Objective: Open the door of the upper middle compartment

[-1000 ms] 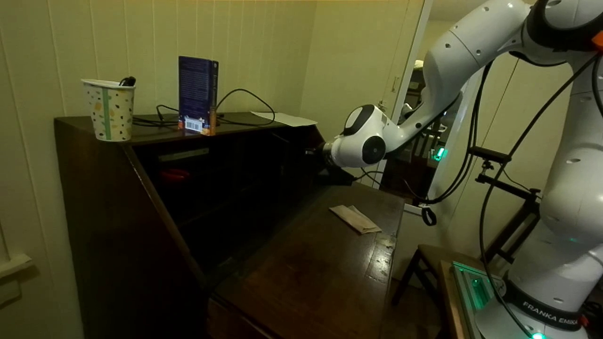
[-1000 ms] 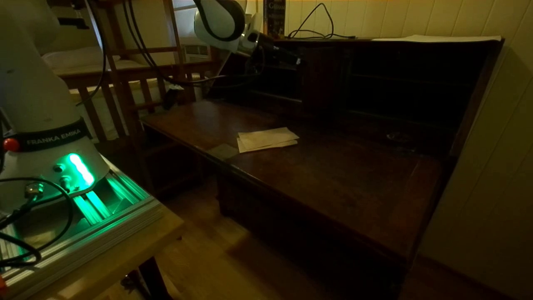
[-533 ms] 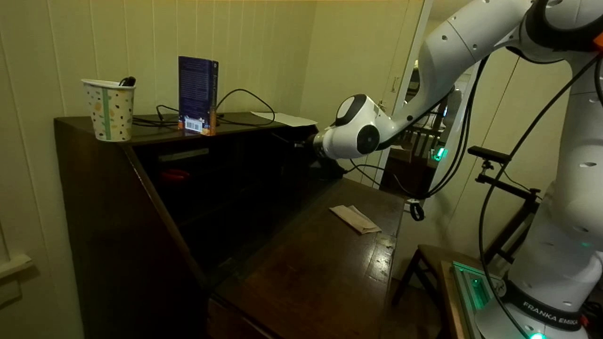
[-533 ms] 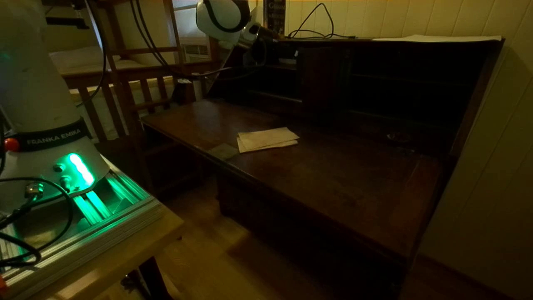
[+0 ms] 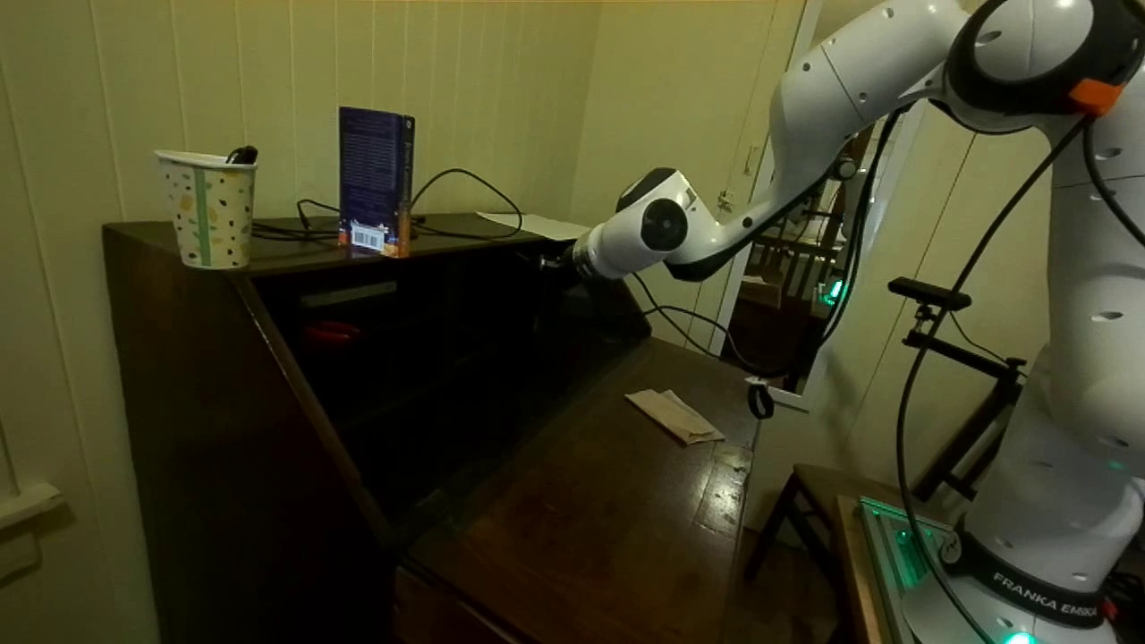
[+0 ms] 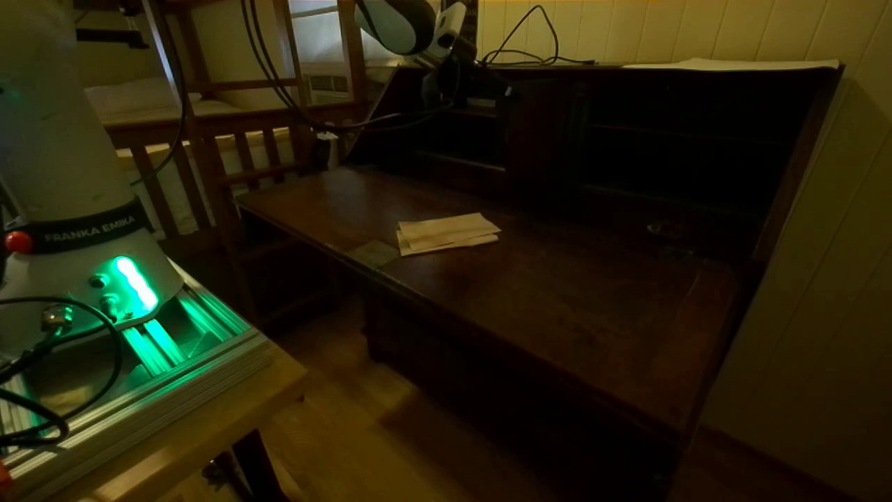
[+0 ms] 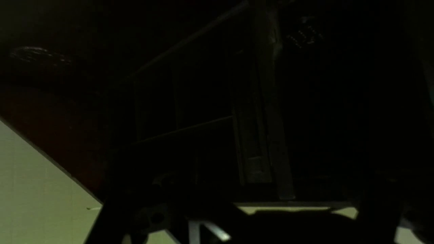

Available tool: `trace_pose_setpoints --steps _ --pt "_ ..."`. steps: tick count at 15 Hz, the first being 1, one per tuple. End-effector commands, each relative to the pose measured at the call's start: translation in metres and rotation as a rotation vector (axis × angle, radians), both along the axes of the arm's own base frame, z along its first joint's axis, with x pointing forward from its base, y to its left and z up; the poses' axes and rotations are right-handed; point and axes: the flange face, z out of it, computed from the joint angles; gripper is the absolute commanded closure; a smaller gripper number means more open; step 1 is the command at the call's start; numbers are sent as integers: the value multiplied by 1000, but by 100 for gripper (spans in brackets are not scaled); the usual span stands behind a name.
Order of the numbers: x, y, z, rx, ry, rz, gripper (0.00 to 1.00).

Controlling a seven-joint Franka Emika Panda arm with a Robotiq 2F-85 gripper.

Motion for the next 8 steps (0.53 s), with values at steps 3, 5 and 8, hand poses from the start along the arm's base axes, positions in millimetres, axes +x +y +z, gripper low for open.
trace_pose_setpoints --steps 3,5,8 --pt "38 -40 -27 147 95 -155 0" --pt "40 -59 -33 225 108 -242 0" --pt "40 -93 -36 354 117 -394 0"
